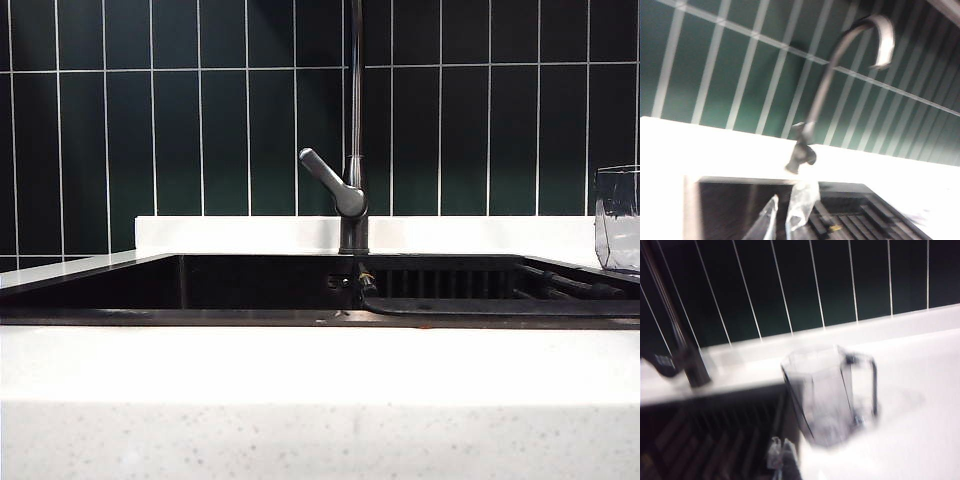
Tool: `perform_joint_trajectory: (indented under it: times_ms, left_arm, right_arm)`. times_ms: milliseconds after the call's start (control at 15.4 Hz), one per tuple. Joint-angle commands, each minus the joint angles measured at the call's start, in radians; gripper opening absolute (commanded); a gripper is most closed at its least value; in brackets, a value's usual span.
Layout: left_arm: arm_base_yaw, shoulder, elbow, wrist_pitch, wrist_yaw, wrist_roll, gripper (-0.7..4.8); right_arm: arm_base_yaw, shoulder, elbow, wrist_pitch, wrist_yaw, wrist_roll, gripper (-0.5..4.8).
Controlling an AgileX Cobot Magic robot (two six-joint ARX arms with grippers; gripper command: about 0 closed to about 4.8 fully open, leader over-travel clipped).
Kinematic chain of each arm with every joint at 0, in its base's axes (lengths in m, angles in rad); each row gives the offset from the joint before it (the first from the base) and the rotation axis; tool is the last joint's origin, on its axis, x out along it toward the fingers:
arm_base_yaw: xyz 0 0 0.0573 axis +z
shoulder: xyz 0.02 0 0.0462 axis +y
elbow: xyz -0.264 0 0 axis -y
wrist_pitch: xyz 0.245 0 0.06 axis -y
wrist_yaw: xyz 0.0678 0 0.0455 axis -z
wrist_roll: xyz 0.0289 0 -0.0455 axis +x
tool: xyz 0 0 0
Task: Pick up the mug next to the sink, go to the faucet to get some water, pour the water into the sink, and finally put the mug back to its place.
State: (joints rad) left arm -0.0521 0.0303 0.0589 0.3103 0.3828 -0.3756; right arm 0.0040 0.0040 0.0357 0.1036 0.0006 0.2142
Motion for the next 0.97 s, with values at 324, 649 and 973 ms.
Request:
perform_joint_trajectory:
  times_ms: [324,649,973]
  left_arm:
    - [0.001,0.705,0.245,0.394,0.329,0.053,1.05]
    - [-0.018,1.197,0.441,0.75,0.52,-0.043,1.26]
    - [-0.076,1.342,0.547,0.75,0.56,0.029,1.26]
  right_arm:
    - [-0.014,0.218,0.168,0.043,0.055,-0.035,-0.05]
    - [-0.243,0.527,0.191,0.22,-0.082,-0.031,1.55]
    - [-0.378,0.967,0.194,0.583,-0.314,-0.004,1.59]
